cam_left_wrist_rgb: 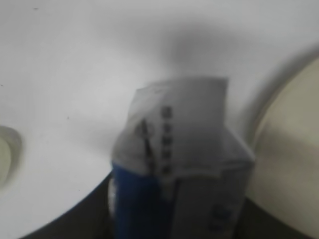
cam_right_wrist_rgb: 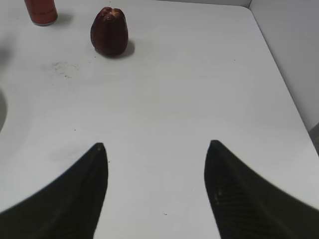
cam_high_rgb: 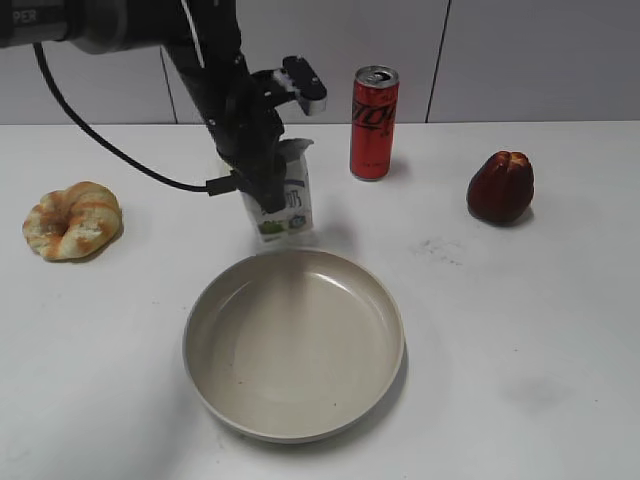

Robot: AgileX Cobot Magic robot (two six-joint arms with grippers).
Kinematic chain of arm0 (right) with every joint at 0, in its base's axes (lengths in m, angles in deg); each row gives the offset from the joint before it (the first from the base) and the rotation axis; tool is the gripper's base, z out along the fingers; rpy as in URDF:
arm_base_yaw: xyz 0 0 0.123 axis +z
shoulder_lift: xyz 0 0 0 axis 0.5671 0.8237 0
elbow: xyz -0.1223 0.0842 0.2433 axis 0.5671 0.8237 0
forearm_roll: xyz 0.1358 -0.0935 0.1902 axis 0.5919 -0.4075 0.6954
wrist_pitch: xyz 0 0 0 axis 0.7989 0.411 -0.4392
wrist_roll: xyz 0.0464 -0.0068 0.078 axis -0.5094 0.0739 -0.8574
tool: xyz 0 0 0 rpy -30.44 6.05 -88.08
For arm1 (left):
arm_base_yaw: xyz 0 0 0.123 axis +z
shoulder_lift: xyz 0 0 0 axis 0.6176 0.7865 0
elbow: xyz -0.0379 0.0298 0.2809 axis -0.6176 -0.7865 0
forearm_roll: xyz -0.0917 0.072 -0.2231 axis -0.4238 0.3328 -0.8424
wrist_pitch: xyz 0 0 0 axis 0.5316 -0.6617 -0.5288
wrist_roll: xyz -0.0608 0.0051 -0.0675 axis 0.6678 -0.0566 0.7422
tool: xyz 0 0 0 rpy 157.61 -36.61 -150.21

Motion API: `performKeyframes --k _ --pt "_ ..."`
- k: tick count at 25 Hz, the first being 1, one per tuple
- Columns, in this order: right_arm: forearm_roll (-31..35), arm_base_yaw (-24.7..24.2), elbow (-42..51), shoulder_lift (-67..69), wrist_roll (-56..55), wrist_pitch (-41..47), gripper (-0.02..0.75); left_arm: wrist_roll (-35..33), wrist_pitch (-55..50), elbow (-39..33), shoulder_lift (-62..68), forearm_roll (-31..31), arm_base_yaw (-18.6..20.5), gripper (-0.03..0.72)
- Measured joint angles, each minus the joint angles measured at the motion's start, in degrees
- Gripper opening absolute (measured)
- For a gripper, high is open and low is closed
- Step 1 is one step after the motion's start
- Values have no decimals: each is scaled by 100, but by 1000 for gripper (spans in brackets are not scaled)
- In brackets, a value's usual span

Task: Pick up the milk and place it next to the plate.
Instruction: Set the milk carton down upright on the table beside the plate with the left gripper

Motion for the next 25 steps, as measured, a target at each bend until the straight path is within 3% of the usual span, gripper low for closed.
performKeyframes --k 8,13,17,25 --pt "0 0 0 0 0 0 466 -791 -409 6 107 -55 0 304" --pt "0 0 0 0 0 0 466 -835 -161 27 107 -198 0 414" --pt "0 0 0 0 0 0 466 -824 -118 36 93 -322 -5 445" --pt "0 0 0 0 0 0 466 -81 -234 36 -948 -329 -5 631"
